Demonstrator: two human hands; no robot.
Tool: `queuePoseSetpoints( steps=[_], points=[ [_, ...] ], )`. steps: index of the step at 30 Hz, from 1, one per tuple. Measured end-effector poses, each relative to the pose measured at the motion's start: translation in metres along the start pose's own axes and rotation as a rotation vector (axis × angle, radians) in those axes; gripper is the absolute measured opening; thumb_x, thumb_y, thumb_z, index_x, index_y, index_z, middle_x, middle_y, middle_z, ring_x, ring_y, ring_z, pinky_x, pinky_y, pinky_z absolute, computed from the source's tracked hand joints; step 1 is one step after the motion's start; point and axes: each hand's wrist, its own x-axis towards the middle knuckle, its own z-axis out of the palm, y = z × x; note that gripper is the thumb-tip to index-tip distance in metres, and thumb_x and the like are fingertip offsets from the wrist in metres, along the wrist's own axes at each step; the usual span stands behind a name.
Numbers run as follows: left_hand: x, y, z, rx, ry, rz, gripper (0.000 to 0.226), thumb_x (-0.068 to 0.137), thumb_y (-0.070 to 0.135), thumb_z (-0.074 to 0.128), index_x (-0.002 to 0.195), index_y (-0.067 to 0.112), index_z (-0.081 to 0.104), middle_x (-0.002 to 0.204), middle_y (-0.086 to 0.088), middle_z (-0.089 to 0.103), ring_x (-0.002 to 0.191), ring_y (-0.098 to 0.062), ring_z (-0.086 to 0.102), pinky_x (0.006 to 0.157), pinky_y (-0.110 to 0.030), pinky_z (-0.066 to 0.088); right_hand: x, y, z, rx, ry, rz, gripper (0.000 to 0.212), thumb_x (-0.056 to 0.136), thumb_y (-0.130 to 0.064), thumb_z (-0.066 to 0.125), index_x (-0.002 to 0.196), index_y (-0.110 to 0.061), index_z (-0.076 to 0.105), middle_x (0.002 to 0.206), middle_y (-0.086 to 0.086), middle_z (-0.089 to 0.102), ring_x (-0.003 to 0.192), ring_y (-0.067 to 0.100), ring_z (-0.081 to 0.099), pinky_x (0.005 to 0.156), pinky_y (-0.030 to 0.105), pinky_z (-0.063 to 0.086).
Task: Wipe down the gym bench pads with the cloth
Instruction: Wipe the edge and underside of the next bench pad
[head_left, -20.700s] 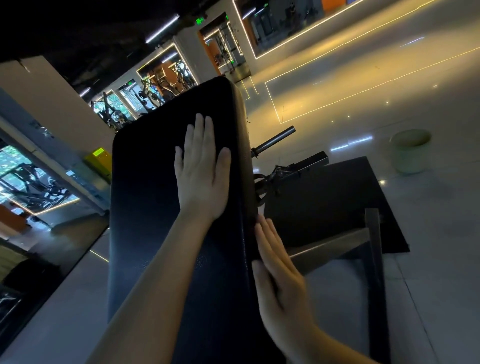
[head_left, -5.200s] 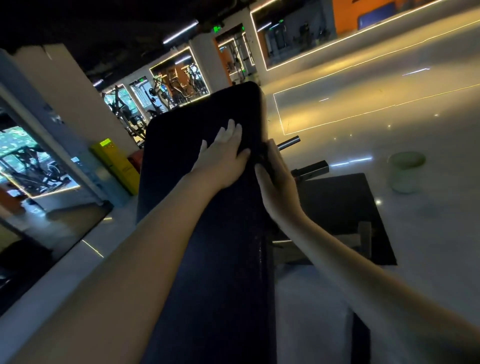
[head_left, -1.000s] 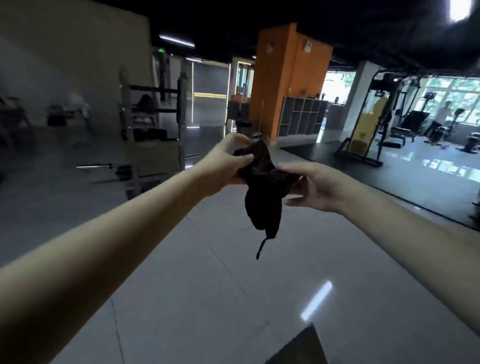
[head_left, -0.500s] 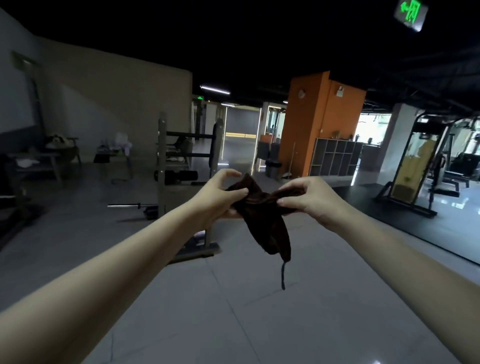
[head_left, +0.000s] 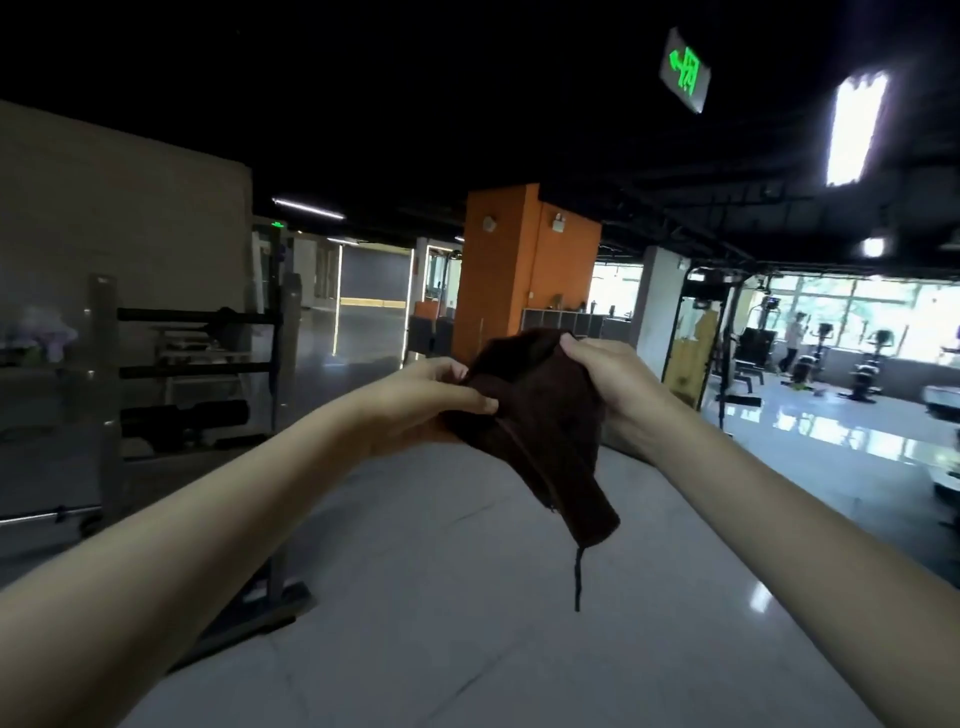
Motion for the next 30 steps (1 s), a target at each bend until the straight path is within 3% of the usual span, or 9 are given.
queuePoseSetpoints(
  steps=[5, 8, 10, 12, 15, 20, 24, 27, 30],
  points=[
    [0.117, -0.031, 0.029, -0.118, -0.145, -0.002, 0.020, 0.088, -0.008, 0.058, 0.098, 0.009, 0.054, 0.092, -0.010, 0.066, 0.082, -0.020, 0.071, 0.068, -0.031, 0.057, 0.065, 0.020, -0.044, 0.118, 0.219, 0.190, 0.031, 0.095, -0.029, 0.061, 0.108, -0.001, 0.066, 0.103, 0.015, 0.070, 0.084, 0.026, 0.067, 0.077, 0.033, 0.056],
    [0.186, -0.045, 0.051, -0.136, -0.203, 0.028, 0.045, 0.088, -0.014, 0.056, 0.120, 0.017, 0.050, 0.115, -0.018, 0.061, 0.095, -0.029, 0.069, 0.068, -0.031, 0.059, 0.099, 0.033, -0.085, 0.095, 0.277, 0.213, 0.023, 0.097, -0.024, 0.057, 0.100, -0.003, 0.066, 0.085, 0.011, 0.071, 0.071, 0.021, 0.067, 0.062, 0.028, 0.056],
    [0.234, -0.055, 0.067, -0.133, -0.280, 0.050, 0.048, 0.087, -0.019, 0.051, 0.115, 0.020, 0.050, 0.113, -0.021, 0.058, 0.090, -0.029, 0.069, 0.068, -0.031, 0.058, 0.121, 0.040, -0.118, 0.076, 0.321, 0.186, 0.017, 0.098, -0.019, 0.056, 0.093, -0.005, 0.064, 0.074, 0.007, 0.070, 0.062, 0.017, 0.067, 0.054, 0.026, 0.055],
    [0.284, -0.064, 0.085, -0.095, -0.343, 0.066, 0.047, 0.084, -0.024, 0.045, 0.104, 0.018, 0.050, 0.109, -0.019, 0.053, 0.087, -0.028, 0.063, 0.070, -0.032, 0.055, 0.143, 0.046, -0.155, 0.026, 0.354, 0.124, 0.014, 0.099, -0.018, 0.054, 0.088, -0.010, 0.060, 0.079, 0.005, 0.067, 0.069, 0.015, 0.064, 0.062, 0.028, 0.053],
    [0.357, -0.076, 0.123, -0.068, -0.416, 0.050, 0.037, 0.081, -0.020, 0.048, 0.100, 0.012, 0.046, 0.104, -0.015, 0.048, 0.092, -0.028, 0.052, 0.073, -0.036, 0.046, 0.173, 0.052, -0.211, -0.119, 0.423, 0.059, 0.016, 0.098, -0.018, 0.057, 0.083, -0.012, 0.058, 0.079, 0.003, 0.067, 0.074, 0.014, 0.064, 0.071, 0.028, 0.052],
    [0.465, -0.094, 0.221, -0.069, -0.669, -0.059, 0.035, 0.081, 0.005, 0.077, 0.106, 0.008, 0.053, 0.101, -0.011, 0.065, 0.095, -0.023, 0.068, 0.075, -0.031, 0.053, 0.231, 0.071, -0.298, -0.640, 0.546, 0.039, 0.020, 0.095, -0.029, 0.061, 0.081, -0.015, 0.056, 0.098, 0.007, 0.059, 0.092, 0.024, 0.060, 0.075, 0.034, 0.045],
    [0.528, -0.113, 0.299, -0.135, -0.931, -0.149, 0.033, 0.081, 0.017, 0.072, 0.104, -0.006, 0.067, 0.098, -0.014, 0.075, 0.087, -0.021, 0.074, 0.066, -0.025, 0.058, 0.244, 0.075, -0.367, -1.011, 0.764, 0.007, 0.025, 0.100, -0.028, 0.052, 0.085, -0.009, 0.055, 0.083, 0.006, 0.054, 0.076, 0.017, 0.052, 0.066, 0.027, 0.036],
    [0.562, -0.129, 0.358, -0.076, -1.133, -0.171, 0.036, 0.075, 0.023, 0.068, 0.103, 0.001, 0.068, 0.093, -0.008, 0.075, 0.080, -0.014, 0.073, 0.066, -0.025, 0.058, 0.233, 0.075, -0.429, -1.173, 0.918, 0.085, 0.028, 0.103, -0.028, 0.045, 0.086, -0.007, 0.050, 0.073, 0.001, 0.045, 0.064, 0.008, 0.040, 0.058, 0.029, 0.027],
    [0.583, -0.135, 0.420, -0.131, -1.303, -0.082, 0.023, 0.090, 0.026, 0.057, 0.101, 0.008, 0.066, 0.088, 0.002, 0.072, 0.080, -0.009, 0.068, 0.072, -0.026, 0.055, 0.212, 0.077, -0.493, -1.198, 1.088, 0.183, 0.039, 0.104, -0.032, 0.040, 0.070, -0.015, 0.037, 0.068, -0.001, 0.037, 0.060, 0.008, 0.036, 0.048, 0.020, 0.030]
  ],
)
